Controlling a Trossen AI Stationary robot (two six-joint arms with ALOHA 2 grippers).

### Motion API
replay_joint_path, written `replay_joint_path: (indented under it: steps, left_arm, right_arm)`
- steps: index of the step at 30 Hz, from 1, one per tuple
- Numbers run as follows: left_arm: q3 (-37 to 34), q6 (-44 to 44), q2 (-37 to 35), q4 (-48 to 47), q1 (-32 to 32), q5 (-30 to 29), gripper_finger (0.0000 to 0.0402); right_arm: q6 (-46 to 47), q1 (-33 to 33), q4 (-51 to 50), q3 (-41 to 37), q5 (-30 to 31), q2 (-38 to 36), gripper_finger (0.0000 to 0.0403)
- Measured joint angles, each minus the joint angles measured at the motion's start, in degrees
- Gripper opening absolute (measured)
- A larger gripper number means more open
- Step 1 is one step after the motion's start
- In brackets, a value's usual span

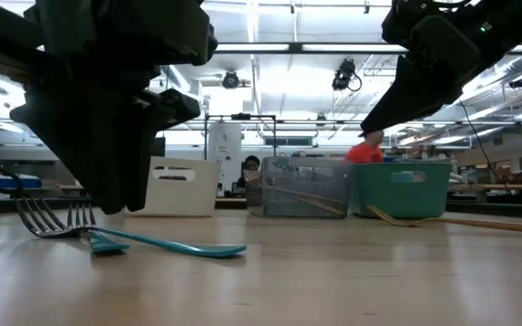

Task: Sort silverware by color (type)
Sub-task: Put the blue fork into the green bin

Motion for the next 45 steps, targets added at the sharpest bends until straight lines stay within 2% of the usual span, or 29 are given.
replay_joint_path:
  steps: [14,26,36,45]
  left_arm:
    - [0.2,1.7,3.2,0.4,0.3,0.5,0.0091]
    - [0.1,3.3,3.2,0.2,0.3,0.3,0.0013]
    - [0.0,5.4,3.0,-0.4,0.3,0.2,0.0012]
    - [0.7,6.2,2.6,-5.5,0.4,-1.8,0.001]
  right_arm:
    - [0.0,0.0,0.1,0.0,0.0,0.0,0.0103]
    - [0.0,0.0,0.1,0.0,0.0,0.0,0.0103]
    - [0.0,0.0,0.1,0.0,0.0,0.0,0.0103]
    - [-0.1,0.0,0.1,0.0,0.0,0.0,0.0103]
